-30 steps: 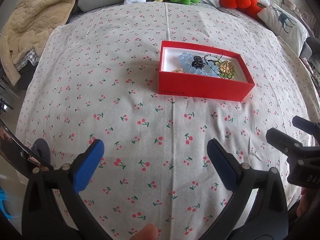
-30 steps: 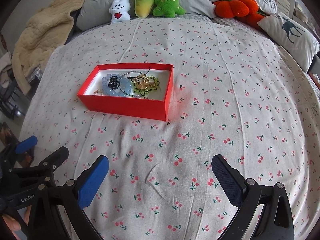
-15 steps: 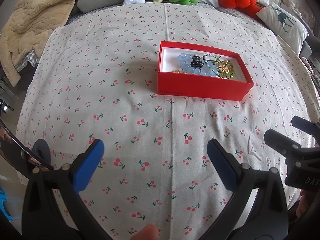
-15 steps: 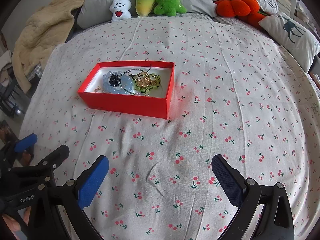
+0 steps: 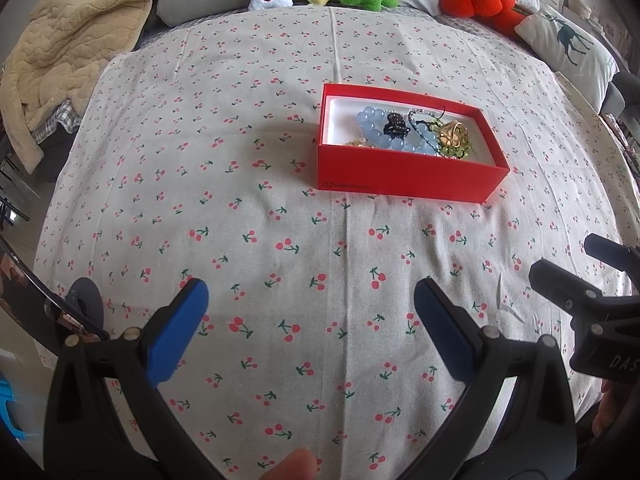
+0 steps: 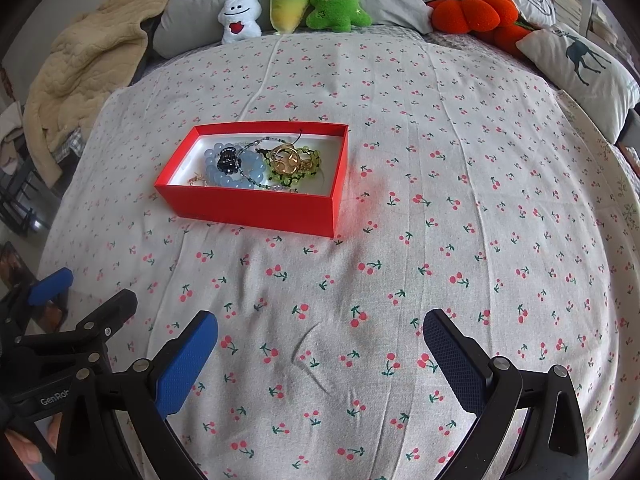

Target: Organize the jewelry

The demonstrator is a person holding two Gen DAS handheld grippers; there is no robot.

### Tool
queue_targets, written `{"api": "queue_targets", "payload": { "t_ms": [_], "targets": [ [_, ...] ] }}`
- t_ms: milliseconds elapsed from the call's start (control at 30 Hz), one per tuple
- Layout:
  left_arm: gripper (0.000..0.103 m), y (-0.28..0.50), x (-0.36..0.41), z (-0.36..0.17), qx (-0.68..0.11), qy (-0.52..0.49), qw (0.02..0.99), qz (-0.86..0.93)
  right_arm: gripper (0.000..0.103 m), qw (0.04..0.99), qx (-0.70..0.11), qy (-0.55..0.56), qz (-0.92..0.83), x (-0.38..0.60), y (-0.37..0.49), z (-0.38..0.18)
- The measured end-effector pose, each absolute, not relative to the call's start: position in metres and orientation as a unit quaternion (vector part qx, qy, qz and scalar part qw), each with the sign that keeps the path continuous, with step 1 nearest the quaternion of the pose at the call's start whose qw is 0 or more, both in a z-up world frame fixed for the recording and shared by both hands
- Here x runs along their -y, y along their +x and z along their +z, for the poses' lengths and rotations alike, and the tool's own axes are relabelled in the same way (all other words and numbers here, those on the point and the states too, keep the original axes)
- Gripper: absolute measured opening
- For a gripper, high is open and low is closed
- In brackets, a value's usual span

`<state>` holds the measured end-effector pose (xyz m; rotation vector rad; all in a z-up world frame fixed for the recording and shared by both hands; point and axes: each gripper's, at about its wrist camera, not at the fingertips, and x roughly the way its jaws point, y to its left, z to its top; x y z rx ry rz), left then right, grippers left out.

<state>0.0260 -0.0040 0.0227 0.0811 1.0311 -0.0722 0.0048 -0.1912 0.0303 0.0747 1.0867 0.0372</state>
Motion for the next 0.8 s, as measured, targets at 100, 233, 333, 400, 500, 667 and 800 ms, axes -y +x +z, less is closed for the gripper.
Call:
{"api": "queue_targets", "payload": {
  "t_ms": [100, 233, 333, 400, 500, 667, 800],
  "targets": [
    [0.102, 0.0261, 0.0025, 0.0226, -0.494, 0.039, 0.868, -0.032, 0.103, 0.855, -0.518, 0.037, 0.017, 0.1908, 0.0043, 0.0299],
    [0.102, 0.0262, 0.0014, 0.0225, -0.495, 0.039, 0.868, -0.031, 0.103, 0.855, -0.518, 0.037, 0.016, 0.1907, 0.0038, 0.0298],
    [0.102, 0.0263, 0.0010, 0.0222, -0.495, 0.040, 0.868, -0.030, 0.103, 0.855, -0.517, 0.038, 0.015, 0.1910, 0.0039, 0.0298],
    [0.102, 0.0262, 0.0018, 0.0221, -0.495, 0.039, 0.867, -0.030, 0.103, 0.855, -0.518, 0.038, 0.015, 0.1912, 0.0042, 0.0299],
    [0.102, 0.0260, 0.0023, 0.0215, -0.495, 0.040, 0.867, -0.029, 0.103, 0.854, -0.518, 0.038, 0.015, 0.1916, 0.0044, 0.0301],
    [0.102, 0.0259, 0.0020, 0.0216, -0.495, 0.040, 0.867, -0.029, 0.103, 0.854, -0.518, 0.037, 0.015, 0.1910, 0.0036, 0.0293],
    [0.102, 0.0262, 0.0015, 0.0214, -0.496, 0.040, 0.867, -0.029, 0.103, 0.855, -0.517, 0.037, 0.013, 0.1898, 0.0035, 0.0295]
  ]
}}
